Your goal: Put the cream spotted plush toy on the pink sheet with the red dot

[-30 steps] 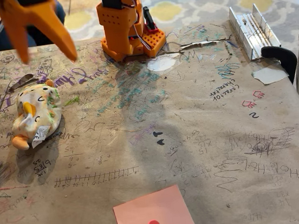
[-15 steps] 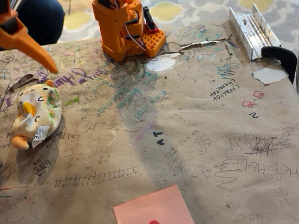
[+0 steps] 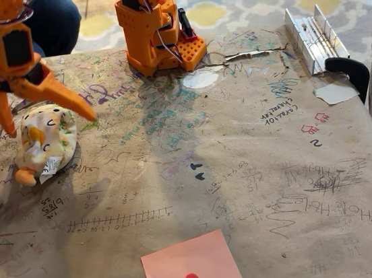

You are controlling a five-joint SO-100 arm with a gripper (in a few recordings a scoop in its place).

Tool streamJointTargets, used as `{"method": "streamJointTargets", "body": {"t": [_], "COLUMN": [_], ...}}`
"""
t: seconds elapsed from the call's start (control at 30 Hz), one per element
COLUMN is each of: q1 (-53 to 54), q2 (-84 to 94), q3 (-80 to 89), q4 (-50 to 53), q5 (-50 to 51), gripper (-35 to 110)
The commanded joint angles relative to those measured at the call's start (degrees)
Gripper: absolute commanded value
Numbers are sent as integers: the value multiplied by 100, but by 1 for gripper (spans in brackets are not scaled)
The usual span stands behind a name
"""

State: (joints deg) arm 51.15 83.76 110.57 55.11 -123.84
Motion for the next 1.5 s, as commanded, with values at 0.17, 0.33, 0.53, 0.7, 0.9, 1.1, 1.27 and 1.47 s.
{"method": "streamJointTargets", "body": {"t": [0.17, 0.33, 0.53, 0.7, 0.9, 1.1, 1.27, 1.47], "q1": [-123, -62, -9, 105, 237, 79, -185, -396], "q2": [-598, -659, -756, -360, 272, 334, 79, -193], "q3": [-1573, -1573, -1547, -712, 1081, 1125, 466, -721], "q4": [536, 448, 308, -264, -1995, -1960, -1406, -79], "q5": [264, 202, 220, -26, -545, -123, 932, 2092], "gripper": [53, 52, 52, 49, 49, 30, 0, 0]}}
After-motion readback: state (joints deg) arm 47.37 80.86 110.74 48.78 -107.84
